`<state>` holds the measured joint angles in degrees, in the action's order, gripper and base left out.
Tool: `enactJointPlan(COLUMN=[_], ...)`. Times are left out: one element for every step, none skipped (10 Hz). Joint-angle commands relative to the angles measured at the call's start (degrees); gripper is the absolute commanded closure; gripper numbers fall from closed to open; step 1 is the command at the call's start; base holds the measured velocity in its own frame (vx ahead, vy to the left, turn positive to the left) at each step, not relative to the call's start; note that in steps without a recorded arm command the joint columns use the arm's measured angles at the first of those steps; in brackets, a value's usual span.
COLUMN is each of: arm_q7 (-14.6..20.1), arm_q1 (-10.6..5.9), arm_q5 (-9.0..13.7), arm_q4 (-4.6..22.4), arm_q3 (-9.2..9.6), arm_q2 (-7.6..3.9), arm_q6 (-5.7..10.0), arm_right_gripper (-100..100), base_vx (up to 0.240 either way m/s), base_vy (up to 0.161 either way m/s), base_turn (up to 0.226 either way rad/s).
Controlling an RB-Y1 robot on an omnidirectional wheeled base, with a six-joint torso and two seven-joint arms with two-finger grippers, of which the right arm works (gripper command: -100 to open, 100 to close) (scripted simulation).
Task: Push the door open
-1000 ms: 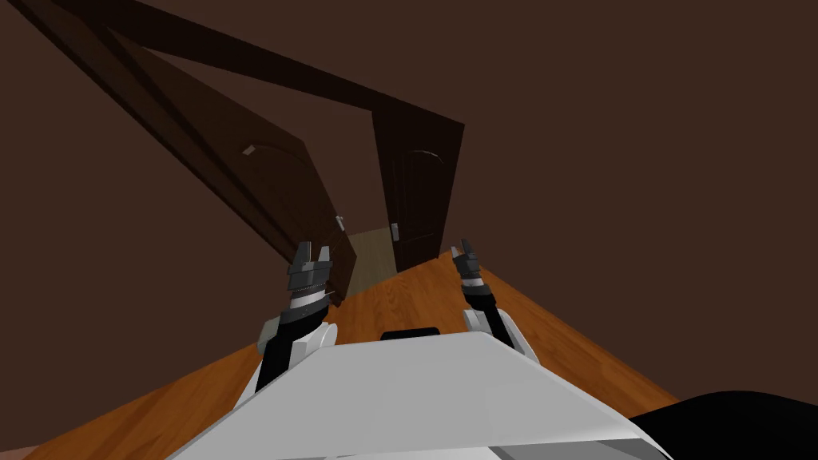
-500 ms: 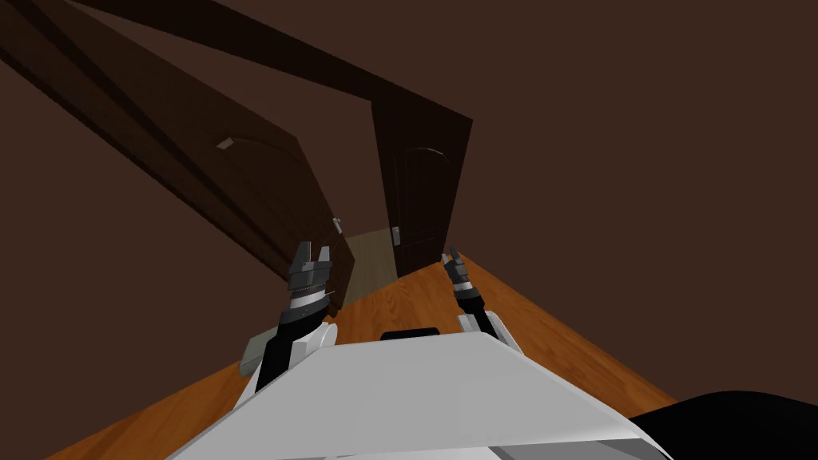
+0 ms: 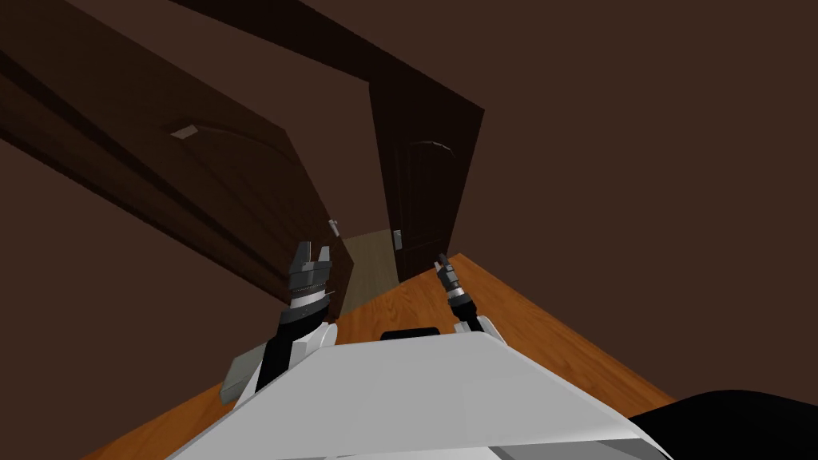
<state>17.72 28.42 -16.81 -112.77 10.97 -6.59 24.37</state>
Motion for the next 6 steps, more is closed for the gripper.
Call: enactJointPlan(arm_q7=[0.8, 0.8, 1.4, 1.9, 2.5, 2.7], arm_q1=[-0.21, -0.21, -0.14, -0.06, 0.00, 0.04], arm_q5=[-1.1, -1.1, -1.9, -2.7, -3.5, -3.8], arm_q4=[2.1, 2.1, 3.2, 4.2, 5.3, 5.8], arm_q3=[1.17, 1.17, 2.07, 2.97, 3.82, 4.25], arm_q2=[-0.30, -0.30, -0.54, -0.78, -1.00, -1.10], arm_q6=[0.08, 0.08, -0.03, -0.13, -0.23, -0.28], arm_right_gripper=[-100, -100, -100, -100, -100, -100], base_vx=[0.164, 0.096, 0.085, 0.151, 0.196, 0.176], base_vy=[0.042, 0.019, 0.014, 0.020, 0.034, 0.039], base_turn=[-0.006, -0.003, -0.003, -0.009, -0.013, -0.005])
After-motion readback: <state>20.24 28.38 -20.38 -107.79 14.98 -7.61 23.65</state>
